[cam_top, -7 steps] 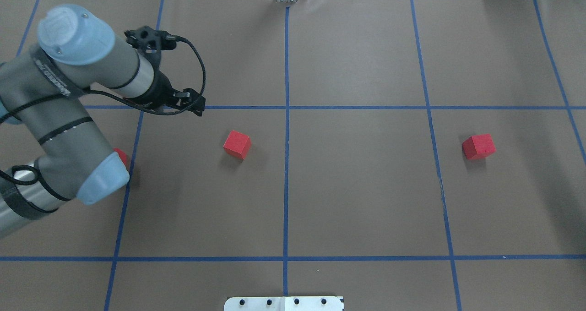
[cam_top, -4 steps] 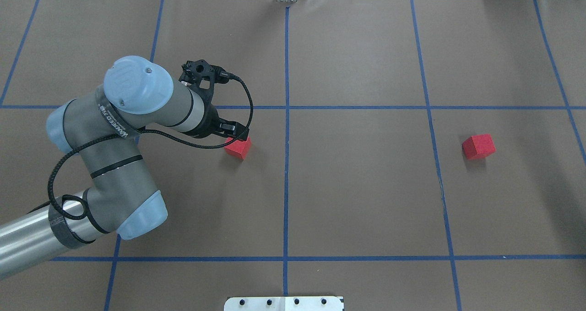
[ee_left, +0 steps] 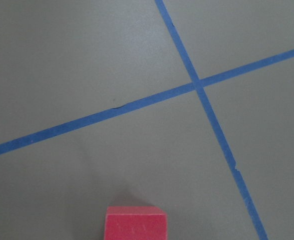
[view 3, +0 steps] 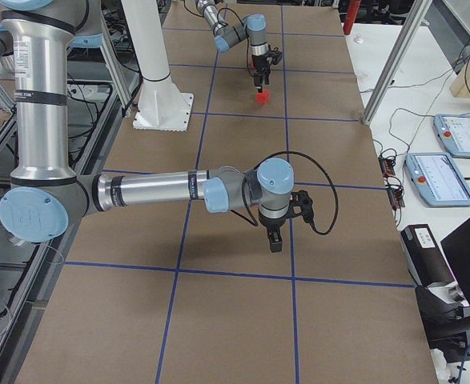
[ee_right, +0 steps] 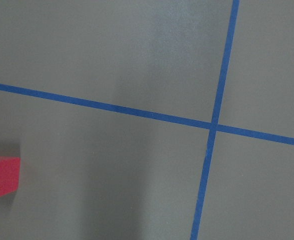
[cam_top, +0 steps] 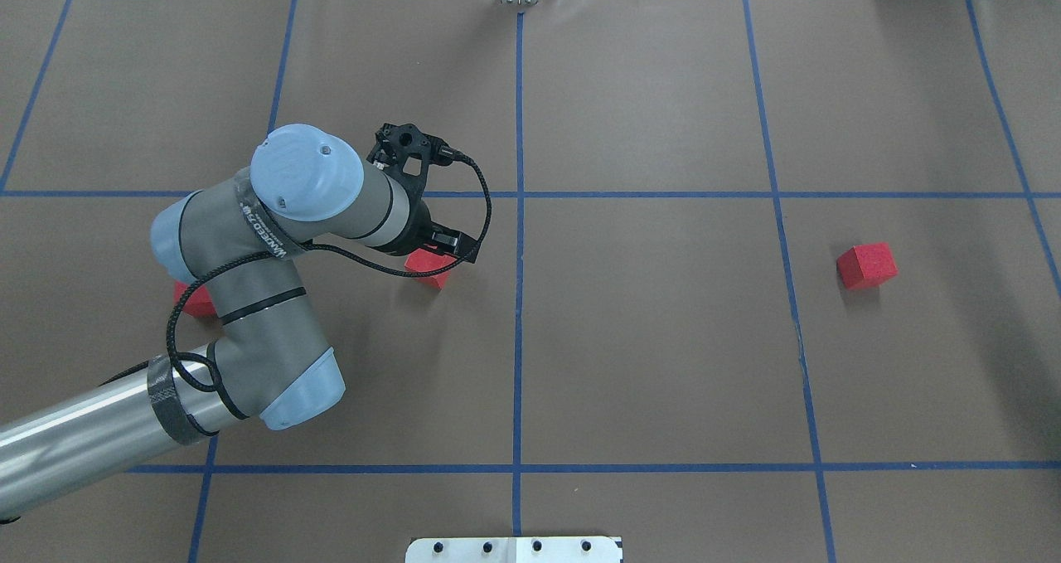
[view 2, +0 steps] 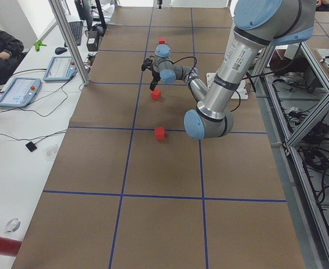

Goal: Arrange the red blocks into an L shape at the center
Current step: 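Reach the left gripper to the center red cube and grasp it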

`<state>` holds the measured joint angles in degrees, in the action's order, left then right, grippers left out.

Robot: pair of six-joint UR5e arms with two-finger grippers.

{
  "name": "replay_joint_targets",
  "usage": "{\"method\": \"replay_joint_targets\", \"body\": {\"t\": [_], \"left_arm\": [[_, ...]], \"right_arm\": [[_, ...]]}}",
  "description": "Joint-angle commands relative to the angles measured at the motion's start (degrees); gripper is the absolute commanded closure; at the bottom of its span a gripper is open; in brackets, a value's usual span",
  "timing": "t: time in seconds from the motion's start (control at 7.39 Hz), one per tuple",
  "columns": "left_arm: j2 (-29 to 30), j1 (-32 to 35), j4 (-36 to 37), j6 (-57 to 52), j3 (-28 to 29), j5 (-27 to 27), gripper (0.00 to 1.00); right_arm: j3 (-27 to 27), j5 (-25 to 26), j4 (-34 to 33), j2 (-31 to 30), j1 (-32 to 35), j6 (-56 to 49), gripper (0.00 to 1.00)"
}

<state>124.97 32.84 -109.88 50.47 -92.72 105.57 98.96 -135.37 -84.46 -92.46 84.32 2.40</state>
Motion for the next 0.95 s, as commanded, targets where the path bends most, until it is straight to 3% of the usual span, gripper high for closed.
{"method": "replay_joint_targets", "body": {"t": [0.0,0.68,0.81], "left_arm": [[0.19,-0.5,-0.16,-0.11,1.84,-1.42,0.01],[0.27,-2.16,-0.25,0.06,5.18,-1.42,0.01],[0.27,-2.17,-0.16,0.5,5.19,-1.42,0.17]], "right_arm": [[-0.09,-0.07,0.0,0.0,-0.03,0.06,0.01],[-0.35,-0.07,-0.18,0.0,-0.03,-0.03,0.01],[-0.35,-0.07,-0.18,0.0,-0.03,-0.03,0.01]]}}
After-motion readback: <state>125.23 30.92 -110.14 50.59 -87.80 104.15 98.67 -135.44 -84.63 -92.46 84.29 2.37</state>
